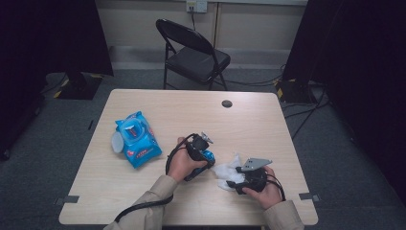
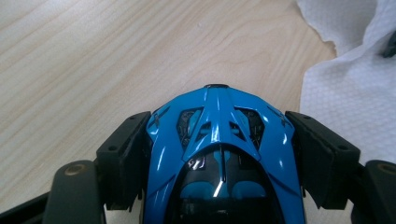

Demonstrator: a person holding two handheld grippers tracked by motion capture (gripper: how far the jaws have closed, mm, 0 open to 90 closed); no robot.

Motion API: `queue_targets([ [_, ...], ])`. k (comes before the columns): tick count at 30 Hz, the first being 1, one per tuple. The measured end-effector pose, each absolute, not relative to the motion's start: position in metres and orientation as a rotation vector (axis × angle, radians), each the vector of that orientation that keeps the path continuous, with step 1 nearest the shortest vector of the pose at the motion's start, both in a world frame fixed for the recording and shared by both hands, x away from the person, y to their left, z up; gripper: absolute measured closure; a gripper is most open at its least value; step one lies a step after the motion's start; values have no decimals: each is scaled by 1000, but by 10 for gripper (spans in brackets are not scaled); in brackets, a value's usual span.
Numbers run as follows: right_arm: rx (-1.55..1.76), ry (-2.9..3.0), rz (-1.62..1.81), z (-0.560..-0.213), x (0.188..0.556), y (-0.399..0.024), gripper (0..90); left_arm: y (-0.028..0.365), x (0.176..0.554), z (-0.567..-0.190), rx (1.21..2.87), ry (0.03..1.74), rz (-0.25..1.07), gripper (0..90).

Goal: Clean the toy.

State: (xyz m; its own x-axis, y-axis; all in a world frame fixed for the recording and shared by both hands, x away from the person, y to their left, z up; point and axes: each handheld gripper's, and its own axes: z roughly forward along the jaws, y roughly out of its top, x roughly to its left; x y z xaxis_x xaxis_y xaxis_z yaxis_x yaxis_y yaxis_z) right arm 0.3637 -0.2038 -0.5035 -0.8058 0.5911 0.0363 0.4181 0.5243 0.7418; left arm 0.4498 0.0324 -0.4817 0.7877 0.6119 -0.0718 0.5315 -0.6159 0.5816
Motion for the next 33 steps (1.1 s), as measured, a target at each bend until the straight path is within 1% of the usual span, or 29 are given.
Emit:
queue_targets([
  [15,861,2531,1144,-504,363,-203,332,50,446,-456,2279,794,185,263],
  [19,862,2519,1129,-504,363,-202,366,53,444,-449,2252,774,189,263],
  [25,894,2499,1118,-503,364,-203,446,59,443,-443,2214,774,187,263],
  [28,915,2482,1104,-502,365,-203,510,60,442,-442,2208,769,183,263],
  [31,947,2457,1095,-501,365,-204,629,61,440,-439,2200,762,182,263],
  [33,964,2443,1091,-501,366,-204,727,61,439,-438,2196,755,180,262],
])
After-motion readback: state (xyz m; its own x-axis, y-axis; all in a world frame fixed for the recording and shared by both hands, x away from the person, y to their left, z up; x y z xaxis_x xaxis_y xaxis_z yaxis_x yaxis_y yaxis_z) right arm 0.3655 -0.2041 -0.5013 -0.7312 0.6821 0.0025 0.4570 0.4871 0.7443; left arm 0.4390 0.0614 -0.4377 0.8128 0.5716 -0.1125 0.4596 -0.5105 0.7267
